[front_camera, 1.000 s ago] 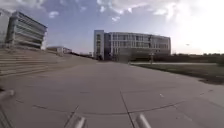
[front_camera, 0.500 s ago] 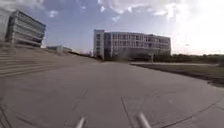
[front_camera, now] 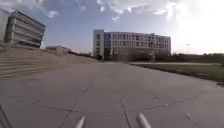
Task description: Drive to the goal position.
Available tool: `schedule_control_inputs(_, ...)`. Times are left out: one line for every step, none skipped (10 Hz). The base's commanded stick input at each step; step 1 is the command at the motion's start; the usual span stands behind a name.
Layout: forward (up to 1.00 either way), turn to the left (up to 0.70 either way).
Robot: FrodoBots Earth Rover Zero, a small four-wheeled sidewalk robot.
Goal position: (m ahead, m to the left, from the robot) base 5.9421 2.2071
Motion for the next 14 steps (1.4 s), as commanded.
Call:
schedule_control_inputs(0.70,0.00)
schedule_control_inputs(0.70,0.00)
schedule_control_inputs(0.70,0.00)
schedule_control_inputs(0.70,0.00)
schedule_control_inputs(0.70,0.00)
schedule_control_inputs(0.70,0.00)
schedule_control_inputs(0.70,0.00)
schedule_control_inputs(0.70,0.00)
schedule_control_inputs(0.70,0.00)
schedule_control_inputs(0.70,0.00)
schedule_control_inputs(0.70,0.00)
schedule_control_inputs(0.70,0.00)
schedule_control_inputs(0.70,0.00)
schedule_control_inputs(0.70,0.00)
